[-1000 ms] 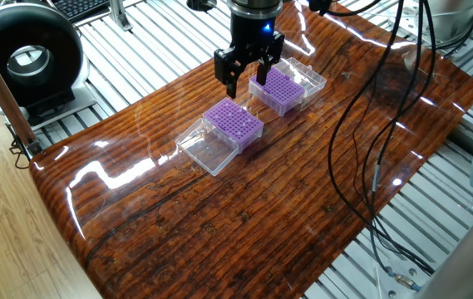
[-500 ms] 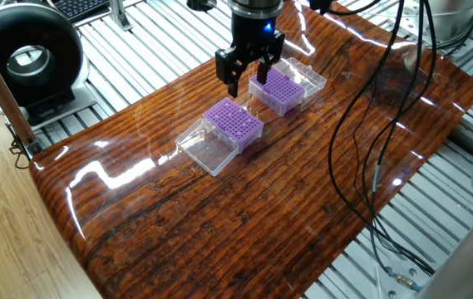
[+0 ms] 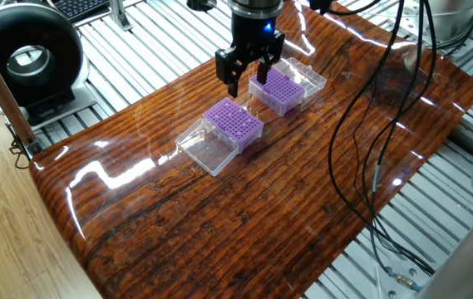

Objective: Transfer all small pipette tips from one holder to another

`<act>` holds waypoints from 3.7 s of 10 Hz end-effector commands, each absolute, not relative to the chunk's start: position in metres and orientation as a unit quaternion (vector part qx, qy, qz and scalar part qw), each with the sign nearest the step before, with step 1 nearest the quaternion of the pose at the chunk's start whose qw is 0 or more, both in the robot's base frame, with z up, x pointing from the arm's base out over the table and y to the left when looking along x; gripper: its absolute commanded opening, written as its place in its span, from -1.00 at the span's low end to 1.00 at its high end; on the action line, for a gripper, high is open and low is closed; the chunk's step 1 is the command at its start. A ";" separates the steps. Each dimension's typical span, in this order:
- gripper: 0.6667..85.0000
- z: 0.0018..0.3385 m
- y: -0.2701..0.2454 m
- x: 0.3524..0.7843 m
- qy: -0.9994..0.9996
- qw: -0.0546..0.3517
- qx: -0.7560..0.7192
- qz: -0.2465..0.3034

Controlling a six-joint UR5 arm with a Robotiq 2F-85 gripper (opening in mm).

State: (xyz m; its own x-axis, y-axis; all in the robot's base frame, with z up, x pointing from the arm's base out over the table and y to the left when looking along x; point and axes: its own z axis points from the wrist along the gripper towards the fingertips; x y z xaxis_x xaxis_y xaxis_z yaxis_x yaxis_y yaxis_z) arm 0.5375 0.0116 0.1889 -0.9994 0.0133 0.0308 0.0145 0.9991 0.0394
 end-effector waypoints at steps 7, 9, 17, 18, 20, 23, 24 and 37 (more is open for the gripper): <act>-0.28 0.188 0.012 0.541 -0.998 0.020 0.051 -0.015; -0.24 0.181 0.012 0.544 -0.998 0.018 0.060 -0.015; -0.29 0.157 0.018 0.567 -0.999 -0.004 0.039 -0.014; -0.29 0.151 0.023 0.575 -0.999 -0.017 0.033 -0.022; -0.29 0.149 0.030 0.579 -0.999 -0.023 0.023 -0.035; -0.32 0.136 0.036 0.590 -0.998 -0.045 0.025 -0.046; -0.34 0.135 0.036 0.589 -0.998 -0.044 0.022 -0.046; -0.98 0.127 0.033 0.588 -0.998 -0.046 0.022 -0.045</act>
State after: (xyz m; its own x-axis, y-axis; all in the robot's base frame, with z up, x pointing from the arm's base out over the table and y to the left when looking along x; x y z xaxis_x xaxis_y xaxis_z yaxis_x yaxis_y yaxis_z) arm 0.5884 0.0326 0.1255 -0.9940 -0.0530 -0.0962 -0.0607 0.9950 0.0789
